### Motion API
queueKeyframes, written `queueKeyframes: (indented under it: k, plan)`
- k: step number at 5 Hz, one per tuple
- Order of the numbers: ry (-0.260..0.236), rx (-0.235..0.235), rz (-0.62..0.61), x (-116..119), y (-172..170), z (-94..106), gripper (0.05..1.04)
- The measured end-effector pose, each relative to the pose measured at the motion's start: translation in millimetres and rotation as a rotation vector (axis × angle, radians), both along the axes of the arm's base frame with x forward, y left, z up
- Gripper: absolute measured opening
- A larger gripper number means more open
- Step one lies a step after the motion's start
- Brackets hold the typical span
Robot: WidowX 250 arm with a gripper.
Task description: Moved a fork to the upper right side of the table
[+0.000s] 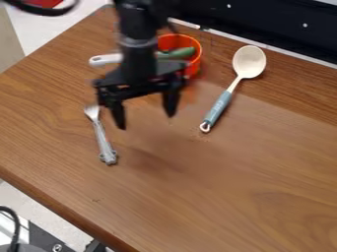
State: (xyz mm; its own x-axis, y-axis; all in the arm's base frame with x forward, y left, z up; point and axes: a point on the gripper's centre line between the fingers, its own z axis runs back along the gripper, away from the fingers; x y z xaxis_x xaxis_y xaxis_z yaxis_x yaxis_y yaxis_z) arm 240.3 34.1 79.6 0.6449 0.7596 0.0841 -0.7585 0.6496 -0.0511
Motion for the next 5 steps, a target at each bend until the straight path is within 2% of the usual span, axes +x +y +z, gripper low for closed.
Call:
queueKeyframes:
  k: [1,2,3,5]
  plan:
    - [-0.047,-0.101,0.046,-12,15,-11.3,0.996]
    - [-0.094,-0.104,0.057,-17,25,-21.8,0.996]
    - [-0.109,-0.07,0.061,-16,35,-21.7,0.996]
    - [-0.109,-0.038,0.092,-13,44,-30.7,0.996]
